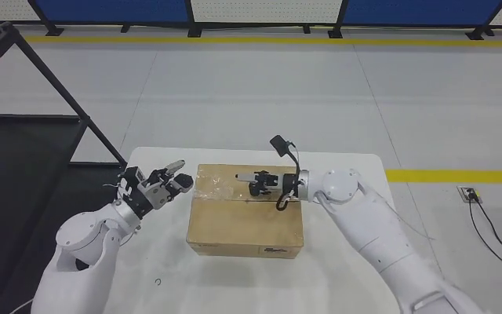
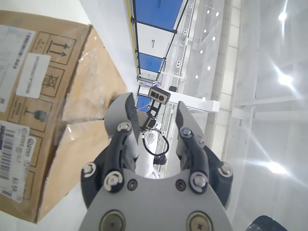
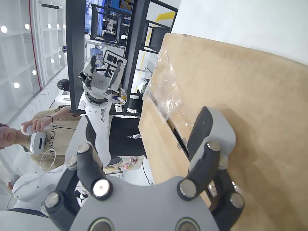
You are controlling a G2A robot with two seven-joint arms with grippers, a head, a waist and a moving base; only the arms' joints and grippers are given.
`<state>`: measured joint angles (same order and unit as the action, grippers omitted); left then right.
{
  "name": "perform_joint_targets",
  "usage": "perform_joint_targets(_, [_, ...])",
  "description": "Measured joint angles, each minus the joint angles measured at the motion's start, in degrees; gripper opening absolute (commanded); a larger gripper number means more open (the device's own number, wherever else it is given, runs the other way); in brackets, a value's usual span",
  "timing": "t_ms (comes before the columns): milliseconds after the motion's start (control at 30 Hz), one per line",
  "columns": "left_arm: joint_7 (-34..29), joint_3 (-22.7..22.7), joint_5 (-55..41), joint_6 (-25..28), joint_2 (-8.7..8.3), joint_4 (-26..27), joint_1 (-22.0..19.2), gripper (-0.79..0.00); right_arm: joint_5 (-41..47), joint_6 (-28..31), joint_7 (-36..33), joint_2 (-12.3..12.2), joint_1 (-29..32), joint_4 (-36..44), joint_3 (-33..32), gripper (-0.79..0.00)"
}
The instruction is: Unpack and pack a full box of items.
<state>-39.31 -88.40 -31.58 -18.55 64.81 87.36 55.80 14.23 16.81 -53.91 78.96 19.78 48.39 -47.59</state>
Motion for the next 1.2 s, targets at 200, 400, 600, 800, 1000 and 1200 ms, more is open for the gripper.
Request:
perform_joint_targets(200, [0.5, 0.0, 0.5, 0.6, 0.00, 0.3, 0.3, 0.000, -0.6, 3.2, -0.8, -0.8, 1.9, 3.3, -2.0, 0.000])
perform_joint_targets(400, [4.0, 1.1, 4.5, 4.6, -0.09, 1.7, 1.8, 0.000, -1.6, 5.7, 0.4, -2.2, 4.8, 7.6, -5.6, 0.000])
perform_joint_targets(600, [4.1, 1.3, 4.6, 6.0, -0.18, 3.0, 2.1, 0.000, -2.6, 4.7, -0.7, -4.2, 8.9, 12.3, -10.3, 0.000])
perform_joint_targets(800, [7.2, 3.2, 8.8, 8.3, -0.14, 4.2, 2.0, 0.000, -0.9, -2.8, -6.7, -5.3, 10.7, 14.5, -12.3, 0.000])
perform_joint_targets(1000, [7.9, 5.7, 11.4, 9.1, 0.03, 3.6, 1.2, 0.000, -1.3, -6.4, -8.1, -5.8, 11.7, 15.4, -12.9, 0.000])
perform_joint_targets(1200, [7.9, 8.3, 13.1, 8.8, 0.26, 2.2, -0.2, 0.000, -1.0, -6.3, -8.6, -6.1, 12.3, 15.7, -13.3, 0.000])
